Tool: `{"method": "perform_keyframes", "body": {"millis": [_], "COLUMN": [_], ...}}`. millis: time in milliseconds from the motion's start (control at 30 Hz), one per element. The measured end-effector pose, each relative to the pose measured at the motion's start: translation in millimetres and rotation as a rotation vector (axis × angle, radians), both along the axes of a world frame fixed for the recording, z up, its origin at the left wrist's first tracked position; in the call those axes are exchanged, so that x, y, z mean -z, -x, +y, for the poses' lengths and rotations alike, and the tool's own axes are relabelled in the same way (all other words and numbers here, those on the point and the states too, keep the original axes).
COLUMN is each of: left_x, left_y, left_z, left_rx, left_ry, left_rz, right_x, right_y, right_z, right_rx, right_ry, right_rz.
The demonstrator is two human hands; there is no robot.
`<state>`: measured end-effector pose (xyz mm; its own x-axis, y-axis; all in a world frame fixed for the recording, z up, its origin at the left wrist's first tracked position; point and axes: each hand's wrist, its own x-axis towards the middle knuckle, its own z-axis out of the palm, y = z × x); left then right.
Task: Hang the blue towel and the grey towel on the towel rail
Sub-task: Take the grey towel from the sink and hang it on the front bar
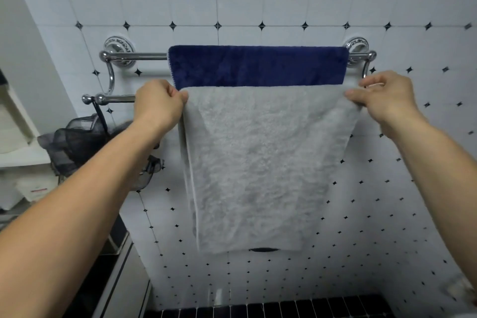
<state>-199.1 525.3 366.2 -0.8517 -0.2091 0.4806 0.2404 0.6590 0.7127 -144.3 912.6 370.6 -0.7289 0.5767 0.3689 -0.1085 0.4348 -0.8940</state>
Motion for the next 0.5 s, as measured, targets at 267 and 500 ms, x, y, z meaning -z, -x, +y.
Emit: {"method": "perform_keyframes", "body": {"millis": [267,500], "left_x": [40,19], "left_y": [-10,-3], "left_z": [-20,8], "left_rx": [0.217,0.146], "left_ry": [-0.125,-0.312], "left_rz": [-0.152,-0.106], "right_x": [15,-2], "right_y": [-25,-4], "right_z": [19,3], "right_rx": [-0.172,-0.194], "right_ry": [0.036,0.027], "right_rz": [-0.215,-0.276]}}
